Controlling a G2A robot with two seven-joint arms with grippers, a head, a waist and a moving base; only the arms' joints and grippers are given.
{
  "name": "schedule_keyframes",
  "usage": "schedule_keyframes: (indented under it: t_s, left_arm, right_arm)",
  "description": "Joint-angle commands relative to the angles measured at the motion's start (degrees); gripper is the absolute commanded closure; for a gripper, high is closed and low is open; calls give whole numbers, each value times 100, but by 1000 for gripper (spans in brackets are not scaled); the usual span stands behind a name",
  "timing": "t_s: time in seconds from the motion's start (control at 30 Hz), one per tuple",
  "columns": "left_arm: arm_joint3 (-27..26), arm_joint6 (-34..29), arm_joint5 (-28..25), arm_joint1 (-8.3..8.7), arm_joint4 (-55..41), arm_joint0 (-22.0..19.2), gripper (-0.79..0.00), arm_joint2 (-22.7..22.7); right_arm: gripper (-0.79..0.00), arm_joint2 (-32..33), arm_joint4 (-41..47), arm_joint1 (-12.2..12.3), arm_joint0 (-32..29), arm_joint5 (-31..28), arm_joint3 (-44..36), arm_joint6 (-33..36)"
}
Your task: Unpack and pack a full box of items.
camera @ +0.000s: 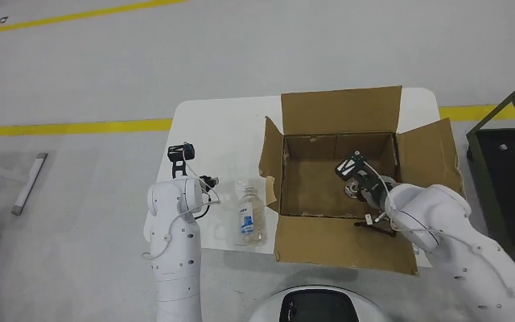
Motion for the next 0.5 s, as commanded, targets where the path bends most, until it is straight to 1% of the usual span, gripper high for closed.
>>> schedule_keyframes:
  t_s: [0.0, 0.1, 0.17, 0.23, 0.3, 0.33, 0.37, 0.43, 0.47]
  left_arm:
    - [0, 0, 0, 0, 0, 0, -785, 0]
    - [0, 0, 0, 0, 0, 0, -785, 0]
    - [0, 0, 0, 0, 0, 0, -785, 0]
    - [0, 0, 0, 0, 0, 0, -785, 0]
    - [0, 0, 0, 0, 0, 0, -785, 0]
    - [0, 0, 0, 0, 0, 0, -785, 0]
    - [0, 0, 0, 0, 0, 0, -785, 0]
    - [0, 0, 0, 0, 0, 0, -785, 0]
    - [0, 0, 0, 0, 0, 0, -785, 0]
  right_arm:
    - [0, -120, 6, -29, 206, 8, 188, 82]
    - [0, -319, 96, -91, 588, 64, 533, 294]
    - [0, -494, 139, -132, 856, -40, 825, 503]
    - [0, -609, 400, -184, 1111, -40, 1157, 636]
    - [0, -746, 467, -228, 1336, -53, 1433, 764]
    - [-18, -813, 554, -251, 1421, -62, 1562, 841]
    - [-114, -873, 604, -272, 1517, -75, 1665, 897]
    - [-206, -999, 584, -307, 1647, -71, 1838, 985]
    - [-240, -1045, 597, -321, 1696, -75, 1888, 1013]
